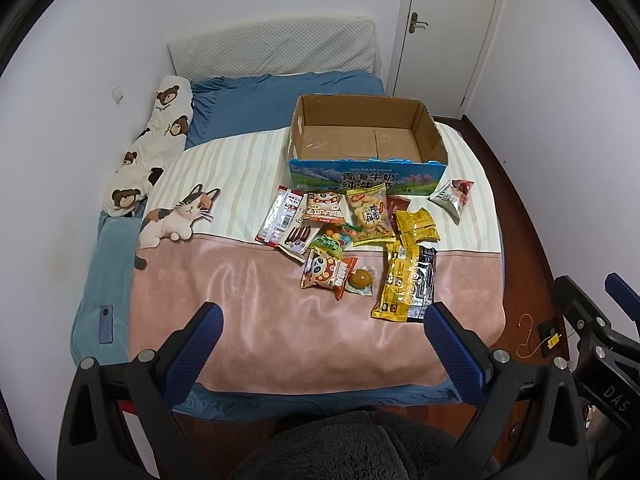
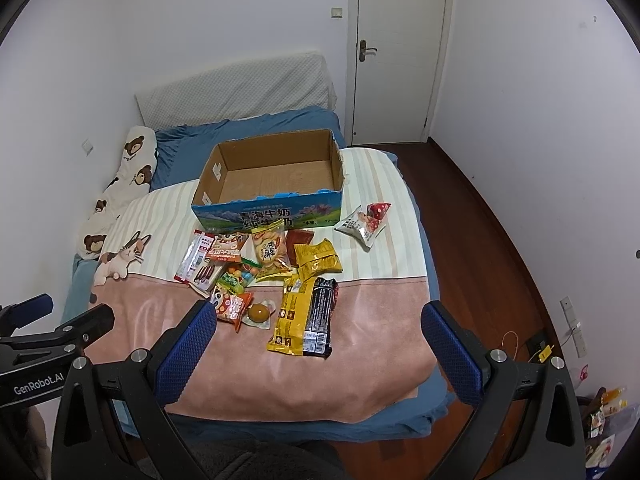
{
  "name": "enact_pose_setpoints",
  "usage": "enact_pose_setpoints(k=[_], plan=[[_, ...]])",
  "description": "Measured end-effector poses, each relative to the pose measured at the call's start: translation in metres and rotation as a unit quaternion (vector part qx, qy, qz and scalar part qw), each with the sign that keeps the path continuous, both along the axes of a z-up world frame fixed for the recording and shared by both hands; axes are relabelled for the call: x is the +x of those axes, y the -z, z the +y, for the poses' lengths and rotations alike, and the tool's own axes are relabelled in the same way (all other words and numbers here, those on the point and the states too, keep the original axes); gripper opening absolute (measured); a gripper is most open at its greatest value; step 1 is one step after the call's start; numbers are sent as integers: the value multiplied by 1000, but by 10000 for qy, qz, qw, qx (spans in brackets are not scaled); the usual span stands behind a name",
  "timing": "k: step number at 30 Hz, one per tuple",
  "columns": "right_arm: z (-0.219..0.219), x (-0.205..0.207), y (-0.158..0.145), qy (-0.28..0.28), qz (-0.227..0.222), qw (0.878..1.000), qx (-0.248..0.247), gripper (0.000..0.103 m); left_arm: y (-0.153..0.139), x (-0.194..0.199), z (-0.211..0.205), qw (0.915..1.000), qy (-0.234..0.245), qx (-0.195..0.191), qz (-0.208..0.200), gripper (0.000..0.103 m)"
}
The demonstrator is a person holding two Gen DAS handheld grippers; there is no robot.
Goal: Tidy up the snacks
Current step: 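Grasp the panda-print bag with the left tool while the right tool grasps the yellow-black noodle pack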
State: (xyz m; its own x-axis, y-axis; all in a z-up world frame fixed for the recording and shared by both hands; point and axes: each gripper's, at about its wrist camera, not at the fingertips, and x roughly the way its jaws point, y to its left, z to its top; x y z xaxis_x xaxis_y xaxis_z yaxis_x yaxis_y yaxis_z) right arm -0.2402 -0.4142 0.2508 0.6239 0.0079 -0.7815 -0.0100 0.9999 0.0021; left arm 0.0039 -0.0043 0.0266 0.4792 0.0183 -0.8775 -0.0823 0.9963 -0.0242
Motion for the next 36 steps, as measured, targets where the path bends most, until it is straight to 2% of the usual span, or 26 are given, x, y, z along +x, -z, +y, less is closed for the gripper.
enact_pose_setpoints(k=[6, 10, 14, 18, 19, 22, 24, 25, 28, 31, 34, 36], plan=[[0, 4, 6, 29, 70, 10000, 47, 103, 3, 6, 1, 10000, -13, -21, 43, 103], [-5, 22, 28, 142, 285, 9994, 136, 103, 21, 20, 9, 9998, -170, 53, 43, 103], [-11, 59, 76, 289, 800, 9957, 358, 103, 59, 41, 19, 9988, -337, 278, 211, 103], [-14, 100, 142, 450, 1371, 9882, 519, 103, 103, 68, 29, 9960, -469, 521, 549, 103], [-15, 109, 160, 497, 1525, 9855, 556, 103, 118, 77, 33, 9948, -497, 525, 715, 103], [-16, 137, 215, 615, 1994, 9753, 719, 103, 163, 100, 44, 9890, -660, 164, 1311, 103], [-15, 155, 249, 666, 2236, 9685, 866, 103, 191, 115, 52, 9814, -837, -241, 1709, 103], [-14, 161, 263, 713, 2341, 9655, 886, 103, 208, 123, 56, 9750, -961, -558, 1926, 103], [-9, 180, 300, 785, 2577, 9580, 982, 103, 248, 142, 66, 9483, -1432, -1537, 2378, 102], [-6, 191, 328, 892, 2770, 9509, 1056, 103, 282, 155, 70, 9202, -1830, -2226, 2651, 101], [-4, 199, 350, 1002, 2883, 9464, 1058, 103, 313, 164, 71, 8969, -2174, -2550, 2885, 93], [-4, 204, 363, 1094, 2957, 9424, 1117, 103, 332, 165, 72, 8782, -2421, -2820, 3009, 82]])
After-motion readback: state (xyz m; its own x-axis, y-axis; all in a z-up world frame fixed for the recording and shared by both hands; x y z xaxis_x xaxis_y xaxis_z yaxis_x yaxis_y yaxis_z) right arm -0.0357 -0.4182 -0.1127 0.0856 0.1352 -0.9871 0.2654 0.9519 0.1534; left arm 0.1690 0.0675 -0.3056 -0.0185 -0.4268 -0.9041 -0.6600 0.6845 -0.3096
